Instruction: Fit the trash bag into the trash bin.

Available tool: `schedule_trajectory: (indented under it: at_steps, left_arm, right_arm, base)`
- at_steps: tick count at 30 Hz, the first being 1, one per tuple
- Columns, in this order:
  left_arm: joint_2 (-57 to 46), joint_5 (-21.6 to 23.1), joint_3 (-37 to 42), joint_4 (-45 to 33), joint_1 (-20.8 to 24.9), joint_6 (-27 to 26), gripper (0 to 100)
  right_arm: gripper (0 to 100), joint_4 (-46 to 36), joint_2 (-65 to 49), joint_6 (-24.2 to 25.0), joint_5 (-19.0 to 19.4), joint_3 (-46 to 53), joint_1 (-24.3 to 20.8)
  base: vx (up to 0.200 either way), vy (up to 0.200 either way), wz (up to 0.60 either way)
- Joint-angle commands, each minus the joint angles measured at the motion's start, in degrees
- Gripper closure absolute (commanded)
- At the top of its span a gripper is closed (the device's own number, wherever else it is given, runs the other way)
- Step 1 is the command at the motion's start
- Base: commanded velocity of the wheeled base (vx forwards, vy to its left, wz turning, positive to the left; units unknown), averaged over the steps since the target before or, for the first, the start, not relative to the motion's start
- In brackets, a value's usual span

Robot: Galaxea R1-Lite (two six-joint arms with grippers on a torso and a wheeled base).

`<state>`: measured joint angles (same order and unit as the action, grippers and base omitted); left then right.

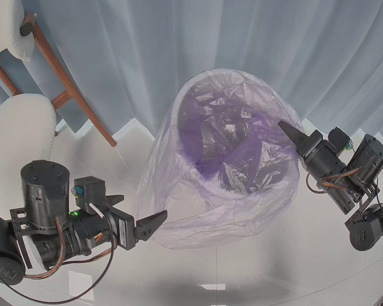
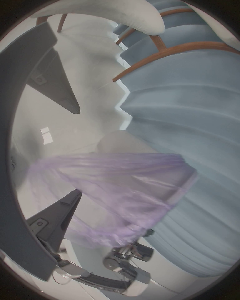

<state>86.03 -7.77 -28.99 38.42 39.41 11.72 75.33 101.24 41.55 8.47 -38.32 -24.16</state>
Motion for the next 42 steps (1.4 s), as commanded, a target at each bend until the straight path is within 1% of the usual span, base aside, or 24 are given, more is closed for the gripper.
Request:
schedule_trajectory:
  at_steps: [1,2,5,8,9,10,12,14,15,16,18,19,20,21,24,25,28,31,32,34,35,36,42]
  left_arm:
    - [-4.2,1.44,1.04,3.24,0.67,2.26,0]
    - [-6.84,2.32,0.78,3.32,1.37,3.05,0]
    - [-8.6,3.99,-0.45,3.32,1.46,3.05,0]
    - [-8.69,5.66,-2.74,3.67,1.11,3.31,0]
    - [-8.69,5.66,-2.74,3.67,1.11,3.31,0]
    - [-8.77,7.85,-4.23,3.41,1.02,4.11,0]
    - [-8.51,8.47,-5.9,2.88,1.02,5.16,0]
    - [-8.51,8.47,-5.9,2.88,1.02,5.16,0]
    - [-6.14,8.03,-8.1,-0.72,1.02,5.34,0]
    - [-4.55,7.24,-8.89,-3.44,1.02,5.51,0]
    - [-3.15,5.48,-9.95,-7.58,1.11,5.6,0]
    - [-3.06,5.3,-10.03,-7.93,1.11,5.6,0]
    - [-1.83,4.6,-11.0,-11.27,1.28,5.6,0]
    - [-1.04,4.43,-11.7,-12.85,1.28,5.6,0]
    - [0.81,3.55,-13.02,-14.87,1.11,5.6,0]
    - [2.92,1.53,-14.43,-15.49,1.02,5.6,0]
    - [5.9,-0.14,-16.89,-15.49,1.02,5.69,0]
    - [7.22,-0.32,-18.21,-15.75,1.19,5.69,0]
    - [9.07,-0.58,-19.61,-16.45,1.37,5.69,0]
    - [11.18,-1.99,-21.28,-17.33,1.37,5.69,0]
    - [11.18,-1.99,-21.28,-17.33,1.37,5.69,0]
    - [12.5,-3.13,-22.78,-17.59,1.37,5.69,0]
    - [15.66,-3.92,-25.68,-17.68,1.19,5.69,0]
  right_arm:
    - [100,-0.09,0.36,-0.41,0.05,0.7,-0.1]
    - [100,0.0,0.89,-0.68,0.05,1.49,-0.1]
    - [100,0.08,1.85,-2.7,0.14,2.63,-0.54]
    - [100,0.7,4.31,-8.5,-0.03,4.3,-0.97]
    - [100,0.7,4.31,-8.5,-0.03,4.3,-0.97]
    - [100,1.67,5.54,-12.19,-0.12,4.83,-0.97]
    - [100,3.86,6.6,-14.56,-1.09,5.36,-0.97]
    - [100,4.04,6.69,-14.74,-1.18,5.36,-1.06]
    - [100,8.61,8.36,-17.38,-3.64,6.06,-2.21]
    - [100,10.63,9.06,-18.43,-4.52,6.15,-2.64]
    - [100,13.53,10.11,-20.28,-5.13,6.32,-2.82]
    - [100,13.8,10.29,-20.45,-5.13,6.32,-2.82]
    - [100,14.59,10.82,-22.65,-5.13,6.76,-2.82]
    - [100,14.5,10.91,-23.7,-5.13,7.03,-2.82]
    - [100,14.5,10.55,-24.41,-5.04,7.38,-3.0]
    - [100,14.5,10.03,-24.41,-5.04,7.47,-3.79]
    - [100,14.59,8.97,-24.76,-5.13,8.08,-4.75]
    - [100,14.5,8.09,-25.02,-5.13,8.87,-5.63]
    - [100,14.5,7.04,-25.2,-5.13,9.22,-6.34]
    - [100,14.59,6.51,-25.29,-5.13,9.49,-7.22]
    - [100,14.59,6.51,-25.29,-5.13,9.49,-7.22]
    - [100,14.5,5.9,-25.29,-5.13,9.93,-7.57]
    - [100,14.5,5.02,-26.16,-5.13,10.19,-7.92]
  base:
    - [0.0,0.0,0.0]
    - [0.0,0.0,0.0]
    - [0.0,0.0,0.0]
    - [0.0,0.0,0.0]
    - [0.0,0.0,0.0]
    - [0.0,0.0,0.0]
    - [0.0,0.0,0.0]
    - [0.0,0.0,0.0]
    - [0.0,0.0,0.0]
    - [0.0,0.0,0.0]
    - [0.0,0.0,0.0]
    - [0.0,0.0,0.0]
    - [0.0,0.0,0.0]
    - [0.0,0.0,0.0]
    - [0.0,0.0,0.0]
    - [0.0,0.0,0.0]
    - [0.0,0.0,0.0]
    - [0.0,0.0,0.0]
    - [0.0,0.0,0.0]
    - [0.0,0.0,0.0]
    - [0.0,0.0,0.0]
    - [0.0,0.0,0.0]
    - [0.0,0.0,0.0]
